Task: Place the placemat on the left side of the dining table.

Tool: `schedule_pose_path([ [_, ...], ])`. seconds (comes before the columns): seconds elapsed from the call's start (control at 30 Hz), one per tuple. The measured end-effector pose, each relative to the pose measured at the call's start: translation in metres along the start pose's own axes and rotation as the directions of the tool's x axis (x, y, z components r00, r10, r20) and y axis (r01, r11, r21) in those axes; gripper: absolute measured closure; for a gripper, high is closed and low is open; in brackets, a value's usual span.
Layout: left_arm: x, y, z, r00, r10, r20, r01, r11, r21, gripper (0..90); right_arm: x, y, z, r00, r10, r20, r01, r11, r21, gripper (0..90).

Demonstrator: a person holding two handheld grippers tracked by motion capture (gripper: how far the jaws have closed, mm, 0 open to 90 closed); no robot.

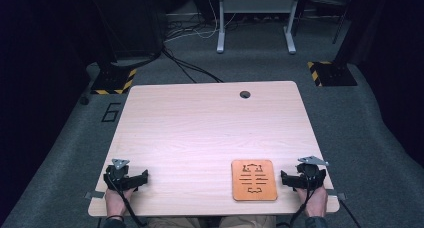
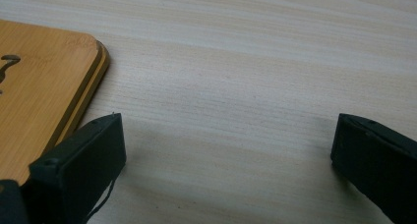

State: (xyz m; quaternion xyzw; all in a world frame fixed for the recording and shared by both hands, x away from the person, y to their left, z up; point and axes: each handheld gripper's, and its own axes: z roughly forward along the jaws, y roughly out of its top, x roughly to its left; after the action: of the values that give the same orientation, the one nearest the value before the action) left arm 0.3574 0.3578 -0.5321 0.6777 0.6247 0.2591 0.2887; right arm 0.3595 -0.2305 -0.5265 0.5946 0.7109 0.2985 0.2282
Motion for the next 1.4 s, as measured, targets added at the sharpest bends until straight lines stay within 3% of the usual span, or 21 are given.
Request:
schedule_pose_path([
  [0.37,0.0,0.001,0.0,0.9999,0.01,0.003,-0.01,0.9999,0.006,0.0,0.003,0.003,-0.008,0.9982,0.027,-0.053,-0.026,1.0,0.012,0.0],
  [0.8,0.0,0.001,0.0,0.9999,0.01,0.002,-0.011,0.9999,0.006,0.0,0.03,0.008,-0.007,0.9939,-0.025,-0.107,0.027,0.999,0.018,0.0],
  [1.4,0.0,0.001,0.0,0.9999,0.01,0.003,-0.01,0.9999,0.006,0.0,0.045,0.014,0.0,0.9927,-0.055,-0.107,0.06,0.997,0.039,0.0],
])
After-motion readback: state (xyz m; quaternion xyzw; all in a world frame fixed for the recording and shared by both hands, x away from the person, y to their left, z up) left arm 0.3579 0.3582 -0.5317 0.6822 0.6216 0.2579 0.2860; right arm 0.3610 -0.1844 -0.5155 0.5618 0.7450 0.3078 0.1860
